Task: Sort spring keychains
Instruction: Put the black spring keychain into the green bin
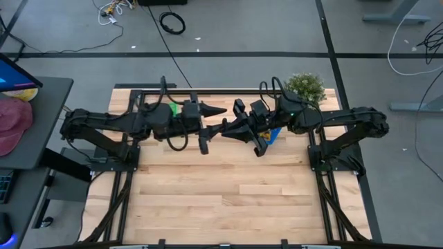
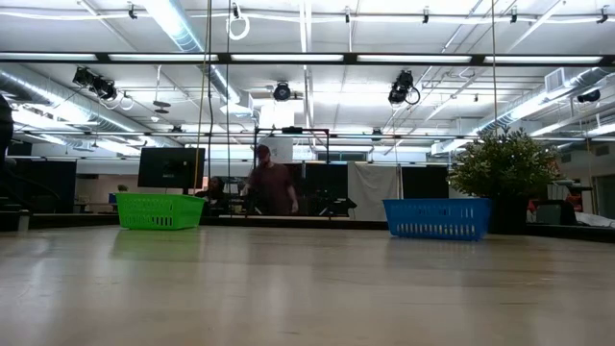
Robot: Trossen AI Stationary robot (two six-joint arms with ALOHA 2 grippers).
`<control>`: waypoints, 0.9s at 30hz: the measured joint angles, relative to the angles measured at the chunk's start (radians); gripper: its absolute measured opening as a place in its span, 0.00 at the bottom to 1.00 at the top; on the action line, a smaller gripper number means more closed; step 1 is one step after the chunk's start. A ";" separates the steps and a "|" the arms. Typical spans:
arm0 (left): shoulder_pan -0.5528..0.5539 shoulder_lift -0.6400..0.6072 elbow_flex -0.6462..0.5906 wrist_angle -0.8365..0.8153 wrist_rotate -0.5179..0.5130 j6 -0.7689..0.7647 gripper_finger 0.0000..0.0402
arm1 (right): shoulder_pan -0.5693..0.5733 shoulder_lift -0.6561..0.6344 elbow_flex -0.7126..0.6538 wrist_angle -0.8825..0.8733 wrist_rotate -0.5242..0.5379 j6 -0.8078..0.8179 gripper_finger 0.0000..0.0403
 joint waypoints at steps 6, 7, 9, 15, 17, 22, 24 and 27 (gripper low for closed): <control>0.004 0.001 0.000 -0.001 -0.008 0.004 0.48 | 0.000 0.000 0.000 -0.009 0.004 -0.001 0.11; 0.004 0.001 0.000 -0.001 -0.015 0.004 0.46 | 0.000 0.000 0.000 -0.010 0.005 -0.001 0.12; 0.003 0.001 0.000 -0.002 -0.021 0.004 0.40 | 0.000 0.000 0.000 -0.012 0.005 -0.001 0.15; 0.004 0.001 0.000 -0.004 -0.024 0.005 0.22 | -0.001 0.000 0.000 -0.017 0.005 0.003 0.28; 0.003 0.001 0.000 -0.007 -0.025 0.005 0.17 | -0.001 -0.002 0.000 -0.024 0.005 0.003 0.32; 0.004 -0.002 0.000 -0.019 -0.025 0.006 0.07 | 0.000 -0.024 -0.002 -0.064 0.010 0.002 0.39; 0.003 -0.004 0.000 -0.019 -0.025 0.014 0.06 | 0.000 -0.043 -0.002 -0.112 0.026 -0.008 0.41; 0.001 -0.019 0.000 -0.033 -0.029 0.030 0.09 | 0.000 -0.077 -0.002 -0.181 0.050 -0.040 0.44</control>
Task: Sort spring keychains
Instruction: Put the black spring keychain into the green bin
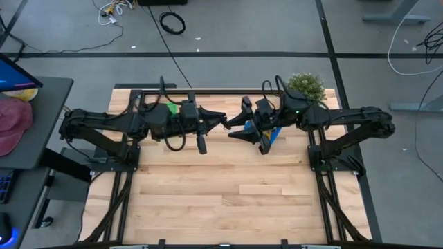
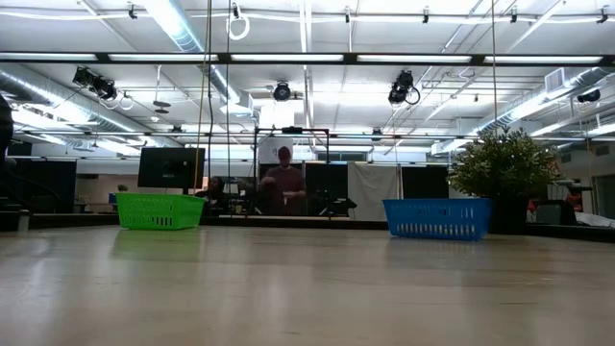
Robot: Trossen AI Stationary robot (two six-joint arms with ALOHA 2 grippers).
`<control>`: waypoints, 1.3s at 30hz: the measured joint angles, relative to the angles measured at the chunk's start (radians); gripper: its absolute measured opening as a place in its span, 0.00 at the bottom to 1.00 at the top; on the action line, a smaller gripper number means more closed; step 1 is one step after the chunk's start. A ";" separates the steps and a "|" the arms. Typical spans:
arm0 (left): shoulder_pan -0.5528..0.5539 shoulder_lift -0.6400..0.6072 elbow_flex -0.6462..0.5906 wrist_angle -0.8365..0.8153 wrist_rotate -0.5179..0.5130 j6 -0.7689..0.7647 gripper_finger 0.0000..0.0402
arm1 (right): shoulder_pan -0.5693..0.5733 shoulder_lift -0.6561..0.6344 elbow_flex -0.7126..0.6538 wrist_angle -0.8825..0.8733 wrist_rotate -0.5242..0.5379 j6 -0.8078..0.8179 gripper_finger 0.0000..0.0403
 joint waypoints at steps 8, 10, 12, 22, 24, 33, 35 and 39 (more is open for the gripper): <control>-0.002 -0.064 -0.001 -0.110 -0.027 0.001 0.09 | -0.009 -0.125 0.000 -0.199 0.102 -0.064 0.44; -0.005 -0.086 0.002 -0.155 -0.049 -0.008 0.08 | -0.016 -0.163 0.000 -0.261 0.121 -0.067 0.44; -0.017 -0.114 0.000 -0.251 -0.092 -0.027 0.07 | -0.019 -0.196 0.000 -0.313 0.148 -0.068 0.44; -0.055 -0.183 0.000 -0.452 -0.700 -0.179 0.09 | -0.019 -0.261 0.001 -0.388 0.269 -0.093 0.44; -0.053 -0.183 0.000 -0.502 -0.953 -0.279 0.08 | -0.019 -0.258 0.001 -0.389 0.278 -0.097 0.44; 0.083 -0.181 0.000 -0.596 -1.126 -0.432 0.09 | -0.019 -0.235 0.001 -0.382 0.292 -0.100 0.44; 0.165 -0.181 0.000 -0.595 -1.065 -0.427 0.08 | -0.019 -0.232 0.000 -0.383 0.291 -0.094 0.44; 0.390 -0.181 0.000 -0.634 -0.770 -0.485 0.08 | -0.019 -0.225 0.000 -0.380 0.291 -0.091 0.44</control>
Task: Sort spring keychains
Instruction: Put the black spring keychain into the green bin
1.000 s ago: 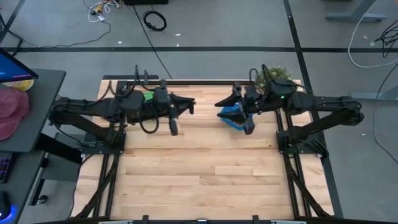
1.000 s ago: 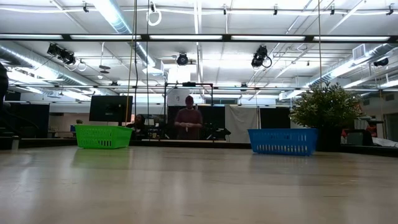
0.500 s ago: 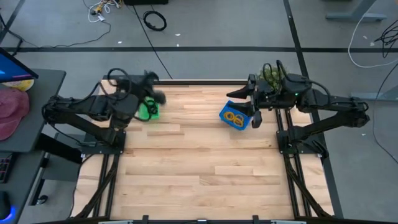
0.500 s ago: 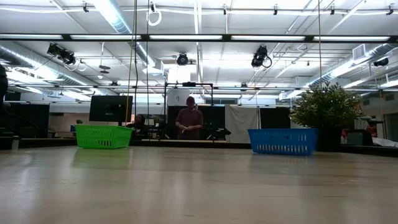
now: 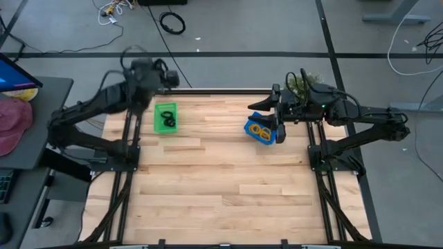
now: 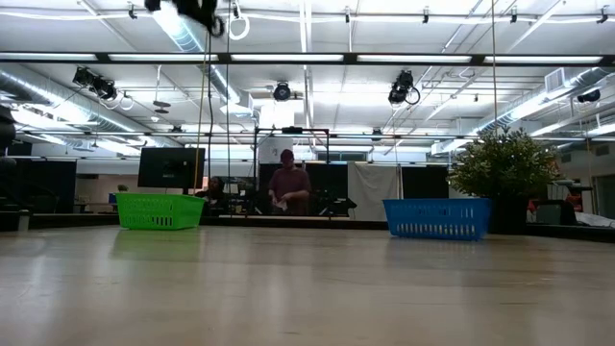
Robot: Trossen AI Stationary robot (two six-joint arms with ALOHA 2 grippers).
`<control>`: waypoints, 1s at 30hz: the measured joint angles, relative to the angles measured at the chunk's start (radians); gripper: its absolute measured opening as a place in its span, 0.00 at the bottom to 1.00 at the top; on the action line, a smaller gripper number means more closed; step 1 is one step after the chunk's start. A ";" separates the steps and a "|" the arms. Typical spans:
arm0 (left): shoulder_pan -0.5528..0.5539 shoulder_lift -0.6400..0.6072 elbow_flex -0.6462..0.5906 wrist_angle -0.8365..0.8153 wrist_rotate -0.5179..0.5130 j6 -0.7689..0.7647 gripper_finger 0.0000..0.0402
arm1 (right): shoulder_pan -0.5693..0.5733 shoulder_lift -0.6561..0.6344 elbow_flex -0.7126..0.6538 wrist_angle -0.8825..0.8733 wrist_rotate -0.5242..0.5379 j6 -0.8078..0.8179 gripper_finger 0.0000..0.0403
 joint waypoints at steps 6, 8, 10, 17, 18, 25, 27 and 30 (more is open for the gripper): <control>0.342 0.053 -0.002 -0.412 0.449 -0.257 0.08 | 0.000 0.004 0.000 0.001 -0.003 0.010 0.44; 0.385 0.075 -0.027 -0.501 0.479 -0.275 0.09 | 0.000 0.004 0.000 0.001 -0.002 0.010 0.44; 0.394 0.075 -0.067 -0.503 0.487 -0.274 0.10 | 0.000 0.004 0.000 0.001 -0.003 0.010 0.44; 0.406 0.076 -0.304 -0.374 0.677 -0.318 0.11 | 0.000 0.004 0.000 0.000 -0.002 0.011 0.44; 0.413 0.077 -0.350 -0.339 0.727 -0.330 0.10 | 0.000 0.004 0.000 0.000 -0.002 0.016 0.44; 0.474 0.077 -0.588 -0.168 0.903 -0.380 0.10 | 0.000 0.004 0.000 0.000 -0.002 0.034 0.44; 0.499 0.077 -0.622 -0.161 0.917 -0.379 0.10 | 0.001 0.004 0.000 0.000 -0.002 0.034 0.44; 0.528 0.077 -0.652 -0.139 0.946 -0.358 0.10 | 0.001 0.008 0.000 -0.001 -0.002 0.034 0.44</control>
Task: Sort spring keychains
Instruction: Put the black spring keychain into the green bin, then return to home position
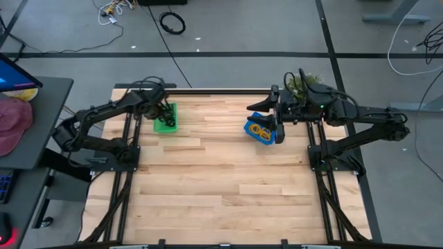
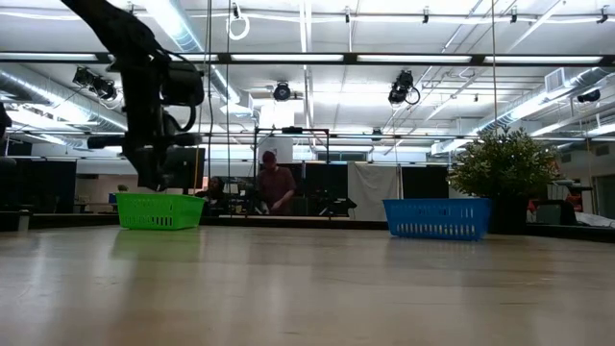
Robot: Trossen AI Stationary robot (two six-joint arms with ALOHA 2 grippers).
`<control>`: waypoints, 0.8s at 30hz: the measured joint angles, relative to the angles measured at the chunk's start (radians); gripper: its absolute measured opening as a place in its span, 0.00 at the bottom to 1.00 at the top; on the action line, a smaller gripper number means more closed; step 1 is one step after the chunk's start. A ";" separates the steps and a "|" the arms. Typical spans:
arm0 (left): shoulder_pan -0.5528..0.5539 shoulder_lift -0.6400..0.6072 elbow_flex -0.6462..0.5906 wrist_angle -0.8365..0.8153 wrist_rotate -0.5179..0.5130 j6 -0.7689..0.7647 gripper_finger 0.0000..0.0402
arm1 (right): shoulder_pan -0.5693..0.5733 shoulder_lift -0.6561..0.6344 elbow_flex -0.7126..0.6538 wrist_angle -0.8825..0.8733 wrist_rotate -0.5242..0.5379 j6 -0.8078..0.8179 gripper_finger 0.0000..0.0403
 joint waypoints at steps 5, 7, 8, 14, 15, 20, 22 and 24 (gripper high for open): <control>0.012 0.000 -0.008 0.011 0.004 0.017 0.12 | 0.000 0.016 0.000 0.000 0.000 0.003 0.44; 0.012 0.000 -0.008 0.011 0.004 0.017 0.13 | 0.000 0.023 0.000 0.000 -0.003 0.008 0.44; 0.012 0.000 -0.008 0.010 0.004 0.017 0.14 | 0.000 0.026 0.000 -0.003 -0.005 0.009 0.44; 0.011 0.000 -0.008 0.019 -0.009 0.056 0.19 | 0.003 0.041 0.000 0.003 -0.013 0.011 0.44; 0.012 0.000 -0.008 0.019 -0.011 0.058 0.20 | 0.003 0.041 0.000 0.004 -0.020 0.012 0.44; 0.008 0.000 -0.008 0.026 -0.012 0.060 0.31 | 0.004 0.041 0.000 0.011 -0.022 0.014 0.44; 0.005 0.000 -0.008 0.031 -0.012 0.062 0.36 | 0.004 0.041 0.000 0.011 -0.022 0.015 0.44; -0.007 -0.008 -0.008 0.045 -0.015 0.083 0.40 | 0.004 0.041 0.000 0.009 -0.023 0.015 0.44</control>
